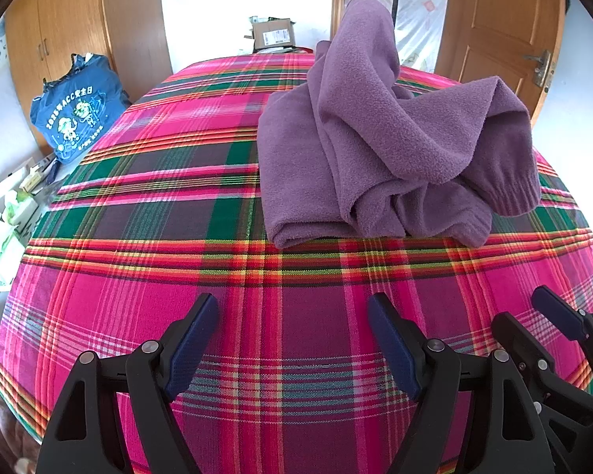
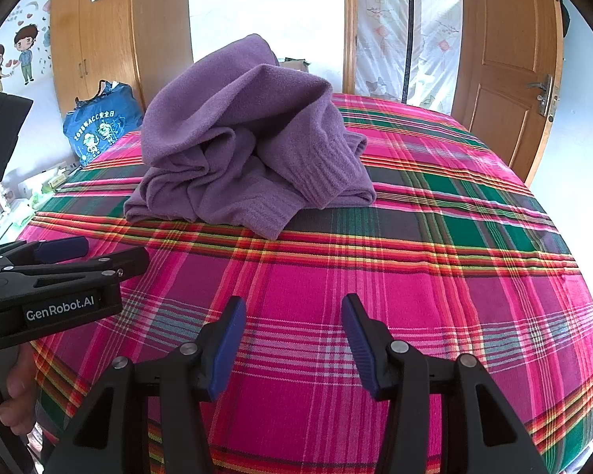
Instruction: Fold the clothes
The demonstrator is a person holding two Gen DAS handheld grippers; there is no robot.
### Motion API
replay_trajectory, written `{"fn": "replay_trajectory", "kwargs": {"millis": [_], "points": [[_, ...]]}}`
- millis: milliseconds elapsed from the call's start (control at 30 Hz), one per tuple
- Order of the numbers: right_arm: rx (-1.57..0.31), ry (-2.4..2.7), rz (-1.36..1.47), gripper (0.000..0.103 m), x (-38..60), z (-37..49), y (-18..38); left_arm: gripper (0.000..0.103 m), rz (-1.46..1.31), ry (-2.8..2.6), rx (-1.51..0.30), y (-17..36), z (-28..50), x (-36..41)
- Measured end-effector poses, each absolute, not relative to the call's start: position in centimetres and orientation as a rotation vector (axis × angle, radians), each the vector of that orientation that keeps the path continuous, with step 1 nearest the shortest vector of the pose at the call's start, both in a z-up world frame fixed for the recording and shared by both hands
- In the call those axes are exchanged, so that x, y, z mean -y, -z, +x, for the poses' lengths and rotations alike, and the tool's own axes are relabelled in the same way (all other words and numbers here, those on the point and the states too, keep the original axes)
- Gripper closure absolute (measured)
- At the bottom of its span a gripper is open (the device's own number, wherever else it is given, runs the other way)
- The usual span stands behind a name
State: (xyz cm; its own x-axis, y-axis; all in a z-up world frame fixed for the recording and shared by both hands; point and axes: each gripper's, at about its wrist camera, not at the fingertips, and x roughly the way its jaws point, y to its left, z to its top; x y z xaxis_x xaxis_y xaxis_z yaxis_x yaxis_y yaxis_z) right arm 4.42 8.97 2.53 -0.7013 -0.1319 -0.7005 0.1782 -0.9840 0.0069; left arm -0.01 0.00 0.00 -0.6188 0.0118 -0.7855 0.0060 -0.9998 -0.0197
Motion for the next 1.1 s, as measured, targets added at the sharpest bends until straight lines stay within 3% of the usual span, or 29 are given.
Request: {"fn": "replay_trajectory", "kwargs": {"millis": [1100], "points": [[-0.101,2.752,1.103,0.047,-9.2,4.3,-2.1,0.023,-1.308,-2.857,0.020,0.0,0.9,-0.1]]}}
